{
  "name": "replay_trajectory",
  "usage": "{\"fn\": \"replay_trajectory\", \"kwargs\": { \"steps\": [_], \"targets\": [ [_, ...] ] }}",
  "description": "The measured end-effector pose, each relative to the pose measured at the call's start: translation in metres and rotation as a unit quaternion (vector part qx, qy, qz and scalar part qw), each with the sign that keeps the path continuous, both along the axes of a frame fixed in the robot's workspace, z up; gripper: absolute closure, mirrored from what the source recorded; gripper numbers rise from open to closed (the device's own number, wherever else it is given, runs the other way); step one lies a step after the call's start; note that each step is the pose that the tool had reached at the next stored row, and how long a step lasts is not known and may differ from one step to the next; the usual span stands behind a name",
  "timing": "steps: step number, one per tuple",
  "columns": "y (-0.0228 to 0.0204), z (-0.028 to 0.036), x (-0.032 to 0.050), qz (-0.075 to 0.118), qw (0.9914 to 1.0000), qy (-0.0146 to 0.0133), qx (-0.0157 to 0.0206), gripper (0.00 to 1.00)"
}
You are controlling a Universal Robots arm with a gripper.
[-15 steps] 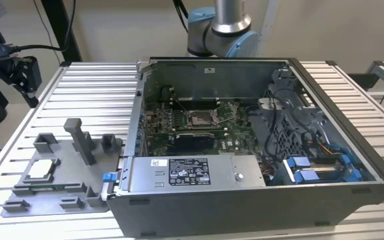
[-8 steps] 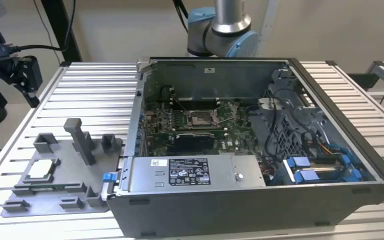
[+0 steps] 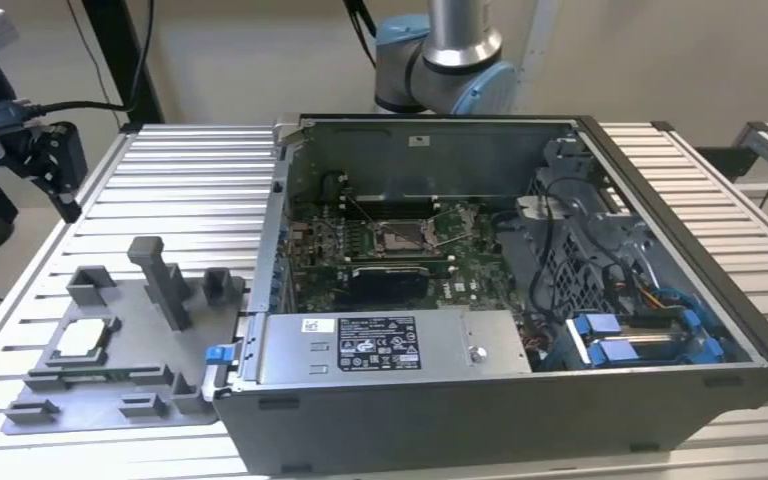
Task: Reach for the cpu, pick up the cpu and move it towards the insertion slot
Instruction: 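Reach for the cpu, then pick up the cpu and move it towards the insertion slot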
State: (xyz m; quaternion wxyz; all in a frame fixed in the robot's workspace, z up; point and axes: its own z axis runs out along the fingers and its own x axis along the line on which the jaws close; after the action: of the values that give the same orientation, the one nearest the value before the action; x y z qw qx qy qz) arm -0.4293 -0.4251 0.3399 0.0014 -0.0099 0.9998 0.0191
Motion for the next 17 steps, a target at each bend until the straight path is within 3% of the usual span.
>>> {"fn": "replay_trajectory", "kwargs": {
  "steps": [6,11,17],
  "targets": [
    [-0.0017,-0.0109,0.0000,0.000,1.00000,0.0000,0.0000,0.00],
    [-0.0022,-0.0182,0.0000,0.000,0.99999,0.0032,0.0000,0.00],
    [-0.0077,-0.0289,-0.0001,0.000,0.99999,0.0033,0.0000,0.00]
  ]
}}
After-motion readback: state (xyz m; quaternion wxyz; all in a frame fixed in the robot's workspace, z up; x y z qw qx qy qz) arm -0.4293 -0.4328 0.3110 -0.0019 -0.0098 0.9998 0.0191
